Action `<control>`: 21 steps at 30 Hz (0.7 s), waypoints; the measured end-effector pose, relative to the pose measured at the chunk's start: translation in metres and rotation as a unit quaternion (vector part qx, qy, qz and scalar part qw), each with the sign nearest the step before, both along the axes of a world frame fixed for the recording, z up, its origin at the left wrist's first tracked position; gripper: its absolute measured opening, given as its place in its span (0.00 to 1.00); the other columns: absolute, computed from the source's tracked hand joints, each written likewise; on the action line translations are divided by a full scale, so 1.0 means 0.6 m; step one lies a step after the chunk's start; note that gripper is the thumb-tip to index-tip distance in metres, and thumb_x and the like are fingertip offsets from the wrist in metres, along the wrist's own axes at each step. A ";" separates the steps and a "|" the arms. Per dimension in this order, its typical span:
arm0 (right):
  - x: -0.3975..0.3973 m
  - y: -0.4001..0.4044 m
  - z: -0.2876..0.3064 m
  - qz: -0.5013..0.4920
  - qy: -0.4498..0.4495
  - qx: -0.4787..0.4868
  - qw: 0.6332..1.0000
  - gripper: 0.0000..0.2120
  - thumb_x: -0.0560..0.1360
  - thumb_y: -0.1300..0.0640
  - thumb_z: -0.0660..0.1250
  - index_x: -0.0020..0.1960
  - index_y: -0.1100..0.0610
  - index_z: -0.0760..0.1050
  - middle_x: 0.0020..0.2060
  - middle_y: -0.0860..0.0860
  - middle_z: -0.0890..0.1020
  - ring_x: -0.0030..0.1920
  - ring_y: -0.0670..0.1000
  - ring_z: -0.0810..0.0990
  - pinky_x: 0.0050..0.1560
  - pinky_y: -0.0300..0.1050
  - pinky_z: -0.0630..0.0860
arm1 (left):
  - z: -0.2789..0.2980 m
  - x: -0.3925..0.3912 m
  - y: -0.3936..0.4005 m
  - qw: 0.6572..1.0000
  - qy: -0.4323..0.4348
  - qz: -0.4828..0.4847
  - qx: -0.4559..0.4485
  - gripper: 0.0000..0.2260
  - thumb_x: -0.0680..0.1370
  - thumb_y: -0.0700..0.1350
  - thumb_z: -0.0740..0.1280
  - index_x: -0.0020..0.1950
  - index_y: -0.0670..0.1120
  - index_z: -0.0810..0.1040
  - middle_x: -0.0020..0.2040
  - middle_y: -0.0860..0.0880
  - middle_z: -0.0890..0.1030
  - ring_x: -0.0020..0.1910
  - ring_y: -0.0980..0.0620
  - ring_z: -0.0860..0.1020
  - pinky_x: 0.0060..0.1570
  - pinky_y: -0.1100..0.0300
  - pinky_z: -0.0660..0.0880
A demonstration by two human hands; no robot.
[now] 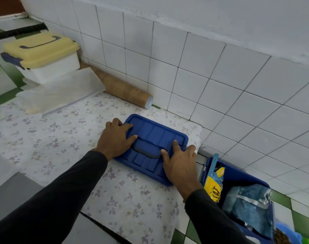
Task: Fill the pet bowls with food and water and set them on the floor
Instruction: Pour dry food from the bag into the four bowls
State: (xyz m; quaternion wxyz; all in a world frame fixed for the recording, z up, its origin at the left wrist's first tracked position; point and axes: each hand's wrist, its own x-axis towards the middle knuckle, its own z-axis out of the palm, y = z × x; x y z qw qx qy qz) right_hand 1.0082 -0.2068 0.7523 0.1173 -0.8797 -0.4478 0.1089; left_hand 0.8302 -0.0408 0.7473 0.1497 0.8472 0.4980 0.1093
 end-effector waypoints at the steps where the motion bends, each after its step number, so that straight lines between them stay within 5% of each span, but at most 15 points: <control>1: 0.008 -0.007 -0.002 -0.010 0.006 0.010 1.000 0.35 0.81 0.33 0.51 0.81 0.51 0.56 0.68 0.63 0.60 0.64 0.63 0.71 0.65 0.53 0.75 | 0.000 0.010 -0.008 1.000 -0.010 -0.001 -0.007 0.27 0.79 0.62 0.68 0.76 0.51 0.73 0.66 0.41 0.71 0.65 0.41 0.68 0.62 0.46 0.75; 7: 0.078 -0.073 -0.006 -0.059 0.033 0.041 0.997 0.31 0.83 0.39 0.53 0.81 0.53 0.57 0.70 0.67 0.58 0.68 0.65 0.68 0.73 0.52 0.66 | -0.003 0.096 -0.066 0.998 -0.036 -0.037 -0.032 0.28 0.79 0.60 0.68 0.76 0.50 0.70 0.64 0.40 0.73 0.67 0.41 0.67 0.63 0.46 0.74; 14: 0.169 -0.184 0.003 -0.126 0.024 0.050 0.990 0.29 0.84 0.42 0.56 0.81 0.52 0.59 0.70 0.64 0.60 0.65 0.63 0.71 0.65 0.52 0.74 | -0.011 0.223 -0.159 0.994 -0.053 -0.089 -0.020 0.27 0.80 0.60 0.67 0.76 0.51 0.70 0.63 0.43 0.71 0.66 0.43 0.68 0.55 0.47 0.77; 21: 0.250 -0.292 -0.016 -0.183 0.012 0.047 0.982 0.27 0.83 0.44 0.57 0.80 0.50 0.61 0.70 0.64 0.62 0.67 0.64 0.69 0.66 0.51 0.71 | -0.027 0.330 -0.261 0.991 -0.042 -0.125 0.001 0.25 0.82 0.59 0.63 0.76 0.49 0.71 0.64 0.41 0.72 0.66 0.42 0.67 0.58 0.47 0.77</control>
